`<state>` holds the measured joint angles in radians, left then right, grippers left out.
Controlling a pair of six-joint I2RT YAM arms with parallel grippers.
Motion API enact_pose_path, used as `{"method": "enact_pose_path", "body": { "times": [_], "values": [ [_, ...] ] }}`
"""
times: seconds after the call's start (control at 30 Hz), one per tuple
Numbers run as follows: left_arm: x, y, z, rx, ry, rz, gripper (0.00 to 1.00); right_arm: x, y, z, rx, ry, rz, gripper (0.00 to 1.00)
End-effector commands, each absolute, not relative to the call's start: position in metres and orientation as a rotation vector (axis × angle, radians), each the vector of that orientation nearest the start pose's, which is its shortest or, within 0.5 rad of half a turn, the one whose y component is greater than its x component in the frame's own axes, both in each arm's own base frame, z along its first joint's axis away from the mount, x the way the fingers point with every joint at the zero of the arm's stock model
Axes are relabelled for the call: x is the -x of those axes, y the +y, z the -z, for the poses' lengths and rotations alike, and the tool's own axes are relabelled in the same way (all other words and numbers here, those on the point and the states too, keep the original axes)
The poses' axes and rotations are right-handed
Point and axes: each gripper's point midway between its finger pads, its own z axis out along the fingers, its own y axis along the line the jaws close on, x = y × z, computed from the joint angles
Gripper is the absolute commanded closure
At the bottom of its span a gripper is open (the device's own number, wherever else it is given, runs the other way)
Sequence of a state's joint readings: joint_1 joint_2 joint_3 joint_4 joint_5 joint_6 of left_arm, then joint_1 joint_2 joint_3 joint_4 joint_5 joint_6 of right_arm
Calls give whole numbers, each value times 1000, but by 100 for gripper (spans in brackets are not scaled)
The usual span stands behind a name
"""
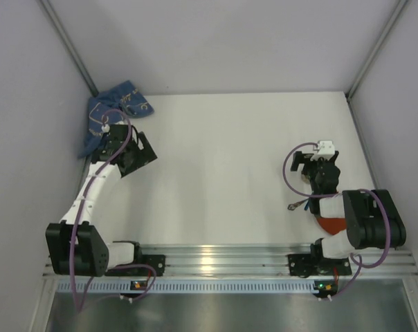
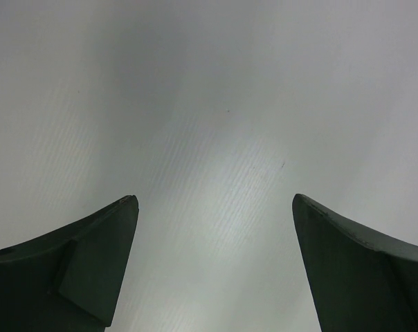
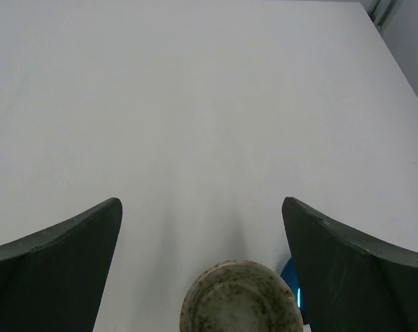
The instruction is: Set the dinner table for one person
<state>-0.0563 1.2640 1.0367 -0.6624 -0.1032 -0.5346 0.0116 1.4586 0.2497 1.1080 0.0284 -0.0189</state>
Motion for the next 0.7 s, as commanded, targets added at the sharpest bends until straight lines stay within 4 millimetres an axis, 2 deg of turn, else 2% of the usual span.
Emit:
{"method": "enact_pose_path", "body": {
  "times": [0.0, 0.03, 0.07, 0.1, 0.17, 0.2, 0.23, 0.27, 0.3, 0.33, 0.37, 0.4, 0.43, 0.47, 0.5, 0.53, 0.57, 0.6, 0.67],
  "values": [
    [-338, -5, -147, 716, 2318, 77, 2, -383, 0, -130, 37, 1583, 65, 0],
    [-341, -3, -146, 737, 2315, 62, 2, -380, 14, -115, 95, 1670, 59, 0],
    [-347, -1, -150, 742, 2305, 49, 2, -382, 20, -132, 117, 1668, 70, 0],
    [-351, 6, -142, 763, 2317, -5, 2, -400, 26, -167, 136, 1638, 85, 0],
    [-359, 15, -146, 782, 2307, -68, 2, -403, 53, -187, 158, 1694, 1, 0],
    [-362, 23, -140, 799, 2306, -131, 2, -415, 70, -239, 140, 1615, -91, 0],
    [-365, 27, -140, 796, 2303, -158, 2, -413, 86, -244, 130, 1672, -148, 0],
    [-370, 31, -143, 796, 2283, -179, 2, -417, 92, -254, 86, 1694, -180, 0],
    [-373, 37, -141, 803, 2272, -225, 2, -426, 96, -290, -58, 1667, -271, 0],
    [-374, 40, -140, 806, 2260, -238, 2, -420, 90, -261, -216, 1819, -282, 0],
    [-382, 41, -144, 800, 2221, -226, 2, -425, 76, -240, -430, 1904, -249, 0],
    [-385, 41, -145, 794, 2198, -218, 2, -424, 70, -218, -513, 2007, -350, 0],
    [-385, 41, -139, 792, 2196, -217, 2, -413, 81, -195, -484, 2149, -447, 7],
    [-392, 43, -142, 796, 2166, -200, 2, -412, 90, -179, -492, 2252, -516, 8],
    [-394, 44, -136, 804, 2179, -209, 2, -403, 92, -166, -493, 2319, -493, 9],
    [-396, 47, -134, 819, 2176, -222, 1, -392, 93, -156, -490, 2370, -462, 5],
    [-398, 50, -130, 824, 2183, -235, 2, -386, 92, -160, -472, 2360, -438, 0],
    [-401, 50, -120, 827, 2201, -251, 2, -378, 93, -154, -460, 2375, -424, 0],
    [-405, 71, -109, 881, 2199, -285, 2, -367, 92, -158, -467, 2372, -434, 0]
  ]
}}
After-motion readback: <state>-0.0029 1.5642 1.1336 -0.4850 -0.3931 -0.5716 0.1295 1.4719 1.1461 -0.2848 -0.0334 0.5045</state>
